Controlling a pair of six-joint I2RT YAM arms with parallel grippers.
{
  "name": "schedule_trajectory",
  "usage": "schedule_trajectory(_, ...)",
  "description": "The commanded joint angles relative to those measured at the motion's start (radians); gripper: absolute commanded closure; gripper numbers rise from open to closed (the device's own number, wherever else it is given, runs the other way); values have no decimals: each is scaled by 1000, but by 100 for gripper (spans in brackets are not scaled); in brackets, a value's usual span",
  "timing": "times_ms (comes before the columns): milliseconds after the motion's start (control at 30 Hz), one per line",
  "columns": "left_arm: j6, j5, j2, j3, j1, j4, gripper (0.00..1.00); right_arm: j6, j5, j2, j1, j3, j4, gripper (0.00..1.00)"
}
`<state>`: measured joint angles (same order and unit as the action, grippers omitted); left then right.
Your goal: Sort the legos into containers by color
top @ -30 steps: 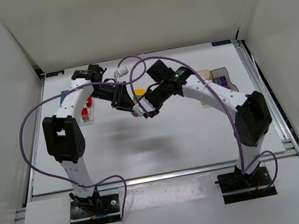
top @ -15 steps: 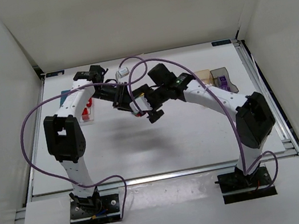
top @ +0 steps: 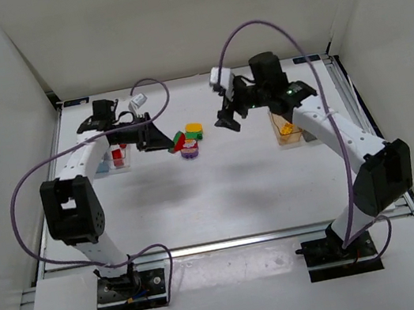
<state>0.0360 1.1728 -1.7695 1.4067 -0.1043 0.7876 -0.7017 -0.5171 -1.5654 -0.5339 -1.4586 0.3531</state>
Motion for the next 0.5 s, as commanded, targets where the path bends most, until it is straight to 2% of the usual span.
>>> schedule_trajectory(0,191,33,148,-81,34,-377,90,340,-148,-13,84,-66,19,1)
schedule_trajectory(67,327,57,177,-156,58,-534,90,440,-298,-50,142,-107,40,3)
schedule_trajectory(100,376,80,197,-181,63,-698,90,555,-367,-98,161,-121,35,5)
schedule_trajectory(167,479,99,206,-237,72,-862,90,675,-549,-162,195,-181,21,8)
schedule_trajectory(200,592,117,199,-251,72,-946,90,765,-596,-192,201,-193,-26,9)
schedule_trajectory(233,641,138,194,-261,71,-1076,90,898,-641,-238,204,-194,-98,10)
schedule_trajectory(267,691,148,185,-268,71,-1126,90,976,-674,-252,203,-181,-173,10)
schedule_trajectory(333,806,163,163,-272,71,-1258,90,1179,-731,-298,195,-164,-416,11)
schedule_trajectory(367,833,166,159,-267,69,-1286,90,1238,-751,-317,189,-167,-448,11)
schedule_trajectory(400,866,178,147,-262,68,-1303,90,1333,-759,-350,178,-177,-550,11)
schedule_trajectory(467,912,191,125,-250,64,-1376,90,1387,-762,-381,167,-196,-618,12)
